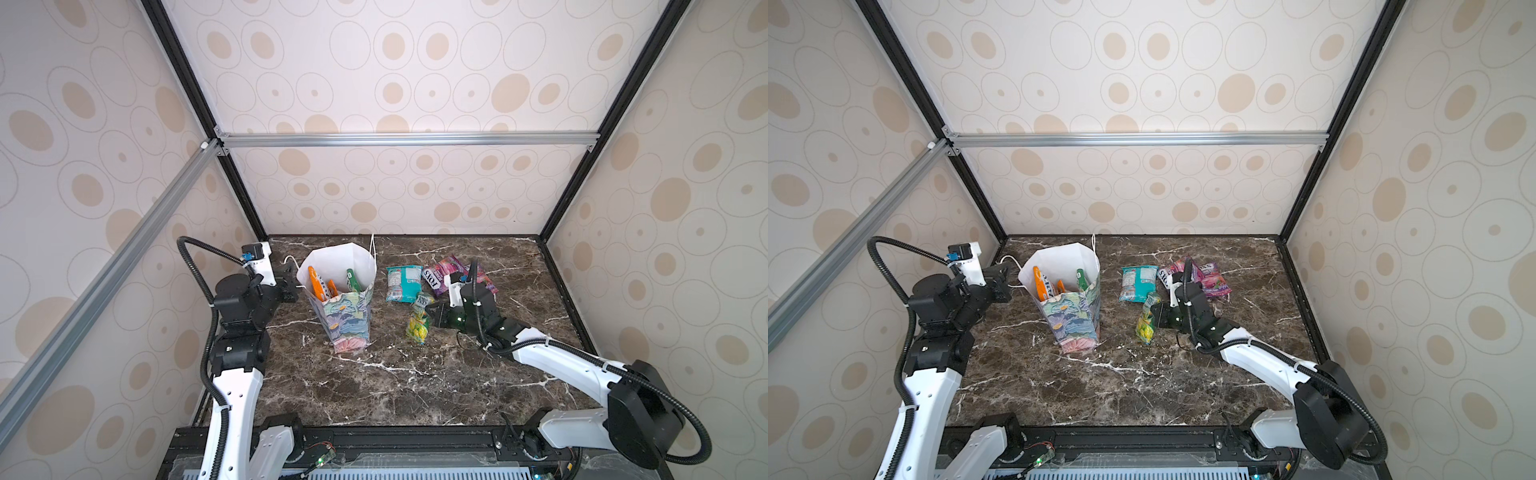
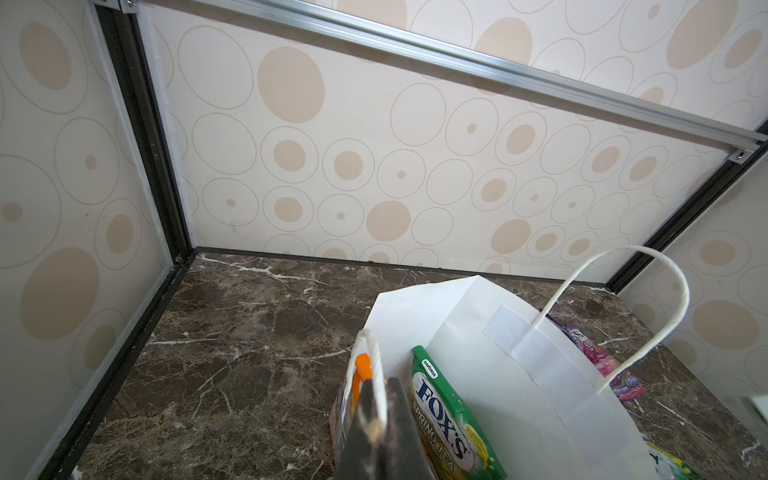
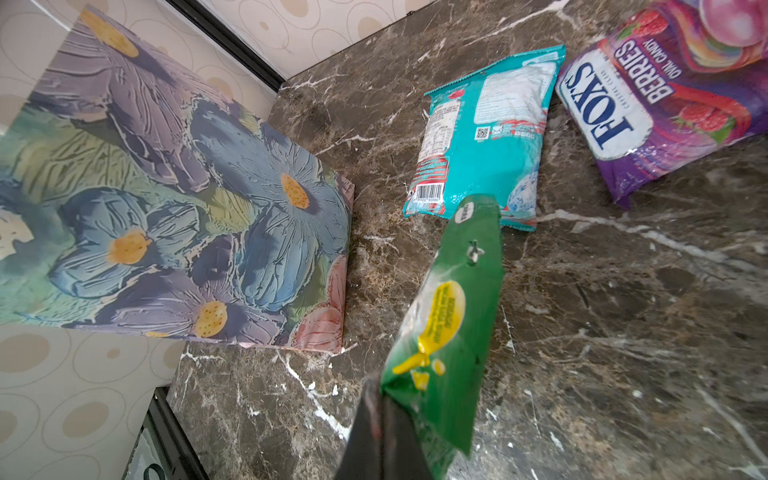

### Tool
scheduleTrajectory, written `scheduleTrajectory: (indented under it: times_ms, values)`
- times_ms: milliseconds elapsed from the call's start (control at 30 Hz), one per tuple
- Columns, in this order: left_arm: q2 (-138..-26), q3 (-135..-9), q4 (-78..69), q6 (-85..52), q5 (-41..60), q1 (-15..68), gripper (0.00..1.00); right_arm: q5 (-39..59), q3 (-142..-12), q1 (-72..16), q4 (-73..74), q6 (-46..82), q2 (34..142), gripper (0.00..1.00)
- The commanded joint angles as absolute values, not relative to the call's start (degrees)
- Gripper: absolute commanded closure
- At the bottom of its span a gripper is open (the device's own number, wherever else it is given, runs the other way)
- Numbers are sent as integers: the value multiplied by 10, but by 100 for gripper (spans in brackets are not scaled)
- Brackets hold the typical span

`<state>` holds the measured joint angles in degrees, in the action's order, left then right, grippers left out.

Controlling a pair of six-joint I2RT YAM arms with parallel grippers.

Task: Place the snacks into the paper bag
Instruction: 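Lift the green packet with the right gripper toward the bag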

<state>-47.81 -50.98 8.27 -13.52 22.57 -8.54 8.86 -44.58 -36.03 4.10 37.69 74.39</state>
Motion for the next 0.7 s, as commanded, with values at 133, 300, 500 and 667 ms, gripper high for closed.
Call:
scheduleTrajectory:
  times_ms: [133, 300, 500, 667]
  values:
    - [-470, -515, 76, -125, 225, -88, 100, 69, -489, -372, -7, 329, 711, 100]
    - [-469, -515, 77, -126, 227, -87, 100, 67, -503, -376, -25, 313, 702, 100]
    - [-468, -515, 77, -126, 227, -87, 100, 63, -527, -387, -48, 289, 687, 100]
    - [-466, -515, 77, -126, 228, -87, 100, 51, -555, -404, -72, 265, 685, 100]
